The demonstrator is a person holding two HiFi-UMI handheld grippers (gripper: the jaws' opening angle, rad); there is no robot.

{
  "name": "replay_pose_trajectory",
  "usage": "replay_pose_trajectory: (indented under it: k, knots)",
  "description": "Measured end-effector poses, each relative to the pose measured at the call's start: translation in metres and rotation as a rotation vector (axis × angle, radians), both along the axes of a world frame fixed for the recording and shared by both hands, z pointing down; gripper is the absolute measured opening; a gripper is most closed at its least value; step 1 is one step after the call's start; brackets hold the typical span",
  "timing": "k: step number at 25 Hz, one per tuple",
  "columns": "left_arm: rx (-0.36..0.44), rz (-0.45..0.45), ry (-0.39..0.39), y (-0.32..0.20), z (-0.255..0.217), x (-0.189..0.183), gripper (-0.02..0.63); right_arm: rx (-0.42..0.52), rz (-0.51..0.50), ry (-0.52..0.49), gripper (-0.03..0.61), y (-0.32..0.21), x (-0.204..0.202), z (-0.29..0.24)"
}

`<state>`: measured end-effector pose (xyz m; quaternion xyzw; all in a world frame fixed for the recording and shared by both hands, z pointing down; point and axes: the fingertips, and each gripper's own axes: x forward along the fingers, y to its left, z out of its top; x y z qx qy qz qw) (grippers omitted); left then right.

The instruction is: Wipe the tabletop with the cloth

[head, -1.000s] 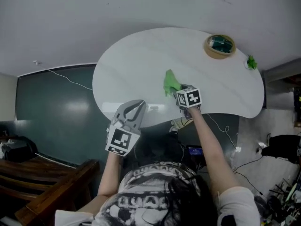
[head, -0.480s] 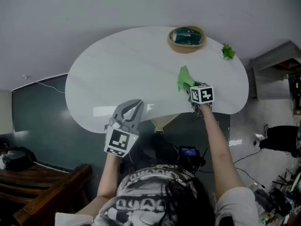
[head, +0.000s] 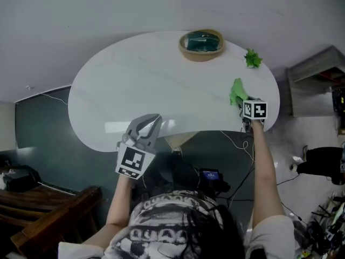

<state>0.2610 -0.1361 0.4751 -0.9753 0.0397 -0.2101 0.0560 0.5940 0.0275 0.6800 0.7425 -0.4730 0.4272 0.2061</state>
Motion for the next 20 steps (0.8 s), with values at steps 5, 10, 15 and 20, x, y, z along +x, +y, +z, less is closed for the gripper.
replay_pose_trajectory:
  k: [5, 10, 15, 20]
  knots:
    - [-0.001, -0.002, -0.017, 0.009, 0.001, 0.003, 0.009, 0.029, 0.118, -0.002, 0.149, 0.037, 0.037, -0.002]
    - [-0.01, -0.007, -0.038, 0.014, 0.006, -0.003, 0.009, 0.113, 0.239, -0.043, 0.149, 0.045, 0.045, 0.0]
    - [-0.009, -0.025, -0.043, 0.011, 0.01, -0.014, 0.009, 0.109, 0.28, -0.062, 0.146, 0.041, 0.042, -0.003]
    - [-0.016, -0.048, -0.04, 0.009, 0.012, -0.034, 0.009, 0.14, 0.214, -0.073, 0.144, 0.019, 0.015, -0.021]
